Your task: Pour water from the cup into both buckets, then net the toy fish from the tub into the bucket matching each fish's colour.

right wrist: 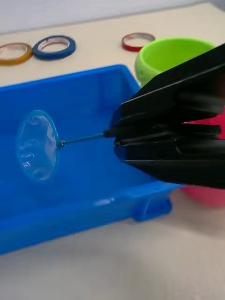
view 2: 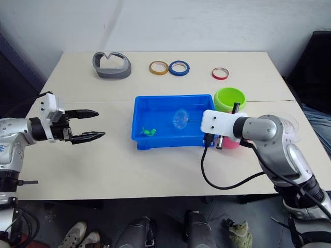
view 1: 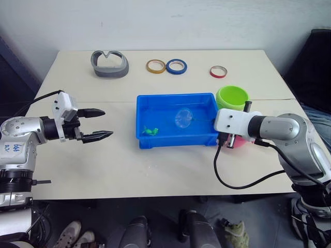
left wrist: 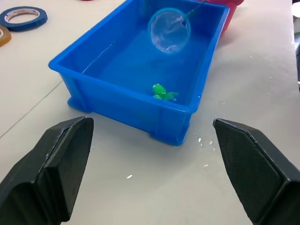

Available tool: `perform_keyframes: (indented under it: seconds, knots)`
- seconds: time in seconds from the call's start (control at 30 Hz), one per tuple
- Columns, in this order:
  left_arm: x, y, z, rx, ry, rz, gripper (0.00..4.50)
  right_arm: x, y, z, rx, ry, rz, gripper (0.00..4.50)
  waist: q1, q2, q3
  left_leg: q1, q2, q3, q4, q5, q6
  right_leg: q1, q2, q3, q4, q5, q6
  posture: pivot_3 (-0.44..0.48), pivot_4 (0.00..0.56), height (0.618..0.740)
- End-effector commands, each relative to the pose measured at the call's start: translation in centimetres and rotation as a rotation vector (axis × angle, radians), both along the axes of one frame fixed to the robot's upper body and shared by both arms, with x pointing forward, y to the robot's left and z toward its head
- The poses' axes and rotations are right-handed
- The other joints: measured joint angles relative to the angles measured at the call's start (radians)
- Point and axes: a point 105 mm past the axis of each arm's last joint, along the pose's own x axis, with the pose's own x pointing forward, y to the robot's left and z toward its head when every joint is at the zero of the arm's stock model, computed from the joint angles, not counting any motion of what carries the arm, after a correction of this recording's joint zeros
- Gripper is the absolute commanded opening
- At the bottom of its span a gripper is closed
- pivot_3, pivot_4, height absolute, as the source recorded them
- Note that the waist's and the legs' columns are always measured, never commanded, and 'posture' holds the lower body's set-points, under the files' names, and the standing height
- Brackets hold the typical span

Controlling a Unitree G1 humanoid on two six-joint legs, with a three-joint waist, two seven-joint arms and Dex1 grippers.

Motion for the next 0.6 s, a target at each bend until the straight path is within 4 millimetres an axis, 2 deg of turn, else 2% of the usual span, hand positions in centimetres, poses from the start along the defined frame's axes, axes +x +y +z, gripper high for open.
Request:
perform_keyframes:
  seconds: [0.03,0.6]
  knots:
    - [-0.5,0.3,1.3,0.006,-0.049,0.006,4.47,-0.1,1.0,0.3,0.01,-0.009,0.032,0.0,-0.001,0.0,0.0,0.0,0.0,0.0,0.0,0.0,0.0,0.0,0.0,0.0,0.0,0.0,0.0,0.0,0.15,0.713]
    - [-1.3,0.1,1.6,-0.005,-0.054,0.02,4.47,0.6,4.9,-3.5,0.114,0.099,0.056,0.0,-0.003,0.0,0.0,0.0,0.0,0.0,0.0,0.0,-0.001,0.0,0.0,0.0,0.002,0.0,0.0,0.0,0.15,0.713]
